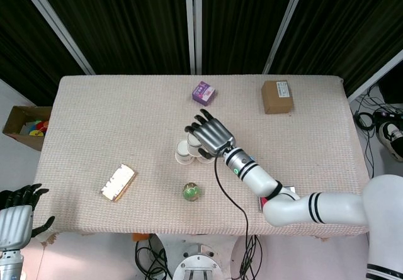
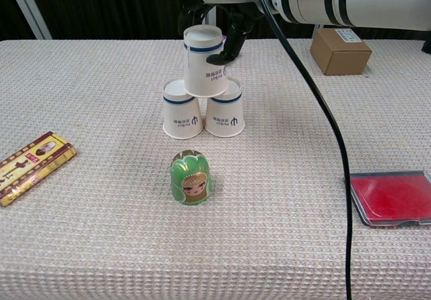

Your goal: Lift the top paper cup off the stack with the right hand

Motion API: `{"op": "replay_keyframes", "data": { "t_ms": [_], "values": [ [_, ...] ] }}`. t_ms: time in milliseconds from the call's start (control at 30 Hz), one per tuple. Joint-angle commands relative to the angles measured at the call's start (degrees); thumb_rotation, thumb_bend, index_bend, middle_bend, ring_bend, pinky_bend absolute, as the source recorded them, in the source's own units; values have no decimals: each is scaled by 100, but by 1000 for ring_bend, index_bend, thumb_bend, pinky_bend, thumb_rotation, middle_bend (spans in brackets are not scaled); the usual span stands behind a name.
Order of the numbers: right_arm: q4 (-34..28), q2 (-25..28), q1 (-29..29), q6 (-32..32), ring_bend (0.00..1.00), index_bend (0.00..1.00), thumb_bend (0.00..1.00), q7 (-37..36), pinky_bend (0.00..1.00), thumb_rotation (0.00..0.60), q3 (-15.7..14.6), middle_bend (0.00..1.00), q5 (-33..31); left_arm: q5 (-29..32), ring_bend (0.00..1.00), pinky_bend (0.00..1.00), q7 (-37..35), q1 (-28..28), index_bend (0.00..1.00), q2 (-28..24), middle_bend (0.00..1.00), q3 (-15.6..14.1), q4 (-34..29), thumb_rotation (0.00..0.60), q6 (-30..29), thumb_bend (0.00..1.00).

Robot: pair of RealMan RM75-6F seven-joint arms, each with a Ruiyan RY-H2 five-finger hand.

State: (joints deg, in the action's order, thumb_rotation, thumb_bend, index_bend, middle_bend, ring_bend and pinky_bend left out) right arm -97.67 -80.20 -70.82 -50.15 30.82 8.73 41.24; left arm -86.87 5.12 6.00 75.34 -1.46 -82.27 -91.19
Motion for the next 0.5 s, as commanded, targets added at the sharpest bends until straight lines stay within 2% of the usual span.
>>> {"op": "replay_keyframes", "data": {
  "t_ms": [33, 267, 333, 433, 500],
  "values": [
    [-39, 33, 12, 4, 81, 125, 308, 4, 0, 600, 11, 243, -13, -12, 138, 169, 0, 3, 274, 10, 188, 1, 5, 600, -15, 176],
    [-265, 201, 68, -91, 76, 79, 309, 87, 0, 600, 3, 213, 17, -35, 138, 169, 15, 8, 274, 2, 188, -3, -6, 600, -32, 176],
    [-458, 364, 122, -196, 55, 39, 308, 148, 0, 600, -16, 183, 3, -47, 138, 169, 14, 6, 274, -8, 188, -2, -14, 600, -40, 176],
    [-959, 773, 353, -579, 11, 2, 307, 236, 0, 600, -100, 137, 187, -69, 138, 169, 26, -1, 274, -34, 188, 8, -24, 600, -61, 176],
    [-1366, 1113, 694, -1055, 1, 0, 307, 237, 0, 600, -242, 124, 525, -85, 138, 169, 19, -5, 274, -52, 188, 17, -27, 600, -78, 175]
  ]
}}
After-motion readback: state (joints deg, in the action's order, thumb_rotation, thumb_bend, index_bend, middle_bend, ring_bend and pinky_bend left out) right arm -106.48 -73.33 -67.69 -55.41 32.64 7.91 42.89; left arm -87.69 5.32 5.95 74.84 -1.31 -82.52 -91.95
